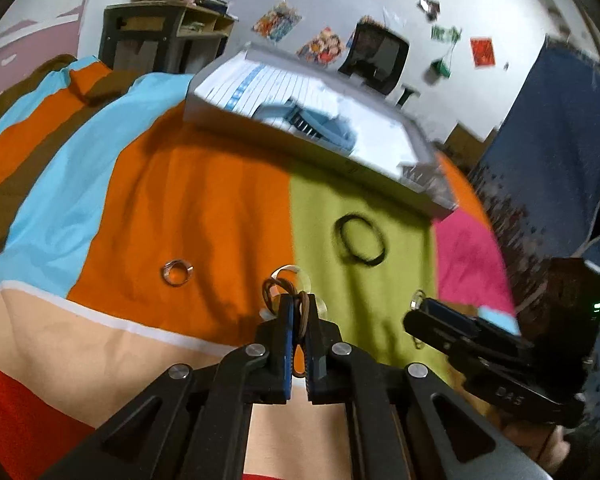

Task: Organize jewelry
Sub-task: 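Carry the hoops and bead cord into the grey tray and open both tools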

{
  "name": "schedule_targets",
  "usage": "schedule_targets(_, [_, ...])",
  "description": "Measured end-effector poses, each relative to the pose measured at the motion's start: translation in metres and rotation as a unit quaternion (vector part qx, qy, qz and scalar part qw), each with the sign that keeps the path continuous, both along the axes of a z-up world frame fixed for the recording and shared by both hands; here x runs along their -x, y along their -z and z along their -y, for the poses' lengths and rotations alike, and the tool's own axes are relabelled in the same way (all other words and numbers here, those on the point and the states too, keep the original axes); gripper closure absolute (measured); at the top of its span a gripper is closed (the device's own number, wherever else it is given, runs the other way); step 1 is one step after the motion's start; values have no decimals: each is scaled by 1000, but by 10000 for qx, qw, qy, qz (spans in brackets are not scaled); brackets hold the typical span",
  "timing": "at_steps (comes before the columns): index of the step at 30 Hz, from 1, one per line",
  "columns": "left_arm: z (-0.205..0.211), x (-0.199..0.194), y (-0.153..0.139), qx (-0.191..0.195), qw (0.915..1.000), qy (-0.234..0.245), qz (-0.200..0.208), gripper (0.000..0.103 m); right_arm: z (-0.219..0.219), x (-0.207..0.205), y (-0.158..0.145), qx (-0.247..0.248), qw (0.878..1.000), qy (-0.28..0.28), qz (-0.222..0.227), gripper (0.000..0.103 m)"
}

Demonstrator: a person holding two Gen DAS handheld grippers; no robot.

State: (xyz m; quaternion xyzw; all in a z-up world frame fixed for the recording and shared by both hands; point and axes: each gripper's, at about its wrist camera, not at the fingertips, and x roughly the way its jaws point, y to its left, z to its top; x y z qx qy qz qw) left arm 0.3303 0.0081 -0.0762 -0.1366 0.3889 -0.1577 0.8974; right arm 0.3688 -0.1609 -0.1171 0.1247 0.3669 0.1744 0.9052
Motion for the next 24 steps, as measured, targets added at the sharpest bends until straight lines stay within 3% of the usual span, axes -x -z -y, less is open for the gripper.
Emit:
schedule_targets(7, [9,0,-8,67,9999,-41,106,100,38,-7,-20,-283,9981,468,297,63])
schedule_targets(13, [25,-4,-38,-125,9991,131,385,100,66,-16,-38,-208,9923,953,759,63])
schedule_targets(21, [83,-59,-69,116,9961,313,816,100,108,-54,-76,-327,9804,1310,1435,63])
schedule_targets(24, [104,-90,-74,183,9955,319,871,100,120,-75,-81,-255,9811,1300,1411,63])
